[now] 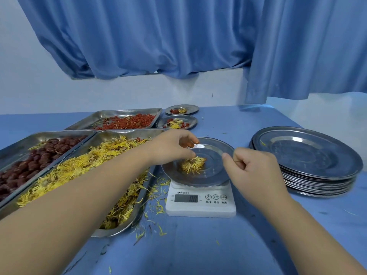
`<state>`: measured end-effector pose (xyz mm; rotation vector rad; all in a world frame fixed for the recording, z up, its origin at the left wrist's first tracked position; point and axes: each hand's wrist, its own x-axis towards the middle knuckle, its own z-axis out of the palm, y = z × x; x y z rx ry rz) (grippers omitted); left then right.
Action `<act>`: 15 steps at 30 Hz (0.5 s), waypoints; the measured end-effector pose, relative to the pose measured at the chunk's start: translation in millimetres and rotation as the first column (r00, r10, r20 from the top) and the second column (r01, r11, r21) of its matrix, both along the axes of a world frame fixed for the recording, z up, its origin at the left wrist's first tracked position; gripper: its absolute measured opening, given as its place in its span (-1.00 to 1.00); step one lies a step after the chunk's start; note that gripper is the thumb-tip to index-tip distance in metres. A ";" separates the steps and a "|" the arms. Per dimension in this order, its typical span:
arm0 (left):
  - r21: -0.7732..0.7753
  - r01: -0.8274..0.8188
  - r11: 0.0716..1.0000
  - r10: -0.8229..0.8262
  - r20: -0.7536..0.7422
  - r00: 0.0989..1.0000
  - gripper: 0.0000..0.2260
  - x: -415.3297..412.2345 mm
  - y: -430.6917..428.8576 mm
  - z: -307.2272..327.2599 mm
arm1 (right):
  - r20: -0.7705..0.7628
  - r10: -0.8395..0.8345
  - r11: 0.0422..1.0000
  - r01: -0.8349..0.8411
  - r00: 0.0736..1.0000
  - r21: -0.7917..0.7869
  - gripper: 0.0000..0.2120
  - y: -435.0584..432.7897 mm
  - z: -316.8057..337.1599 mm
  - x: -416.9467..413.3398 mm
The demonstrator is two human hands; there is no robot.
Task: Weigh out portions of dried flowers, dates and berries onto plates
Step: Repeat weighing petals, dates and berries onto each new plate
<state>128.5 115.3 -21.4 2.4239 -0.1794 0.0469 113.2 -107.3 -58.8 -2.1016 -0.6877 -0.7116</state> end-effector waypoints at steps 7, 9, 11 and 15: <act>-0.085 -0.075 0.994 0.084 0.100 0.991 -0.88 -24.6 20.3 7.9 | 0.044 0.066 0.995 -0.062 0.997 -0.081 -0.49 11.8 -1.2 -16.0; -0.140 -0.088 0.986 0.102 0.099 0.990 -0.87 -35.9 30.1 10.1 | 0.102 0.090 0.988 -0.076 0.991 -0.134 -0.46 17.6 -1.3 -23.7; -0.175 -0.098 0.980 0.115 0.095 0.989 -0.85 -49.1 43.3 13.8 | 0.167 0.107 0.986 -0.082 0.980 -0.148 -0.50 23.6 1.3 -33.1; -0.144 -0.185 0.972 0.203 0.124 0.971 -0.87 -73.7 90.2 31.8 | 0.198 0.146 0.984 -0.122 0.969 -0.130 -0.61 47.2 14.6 -49.4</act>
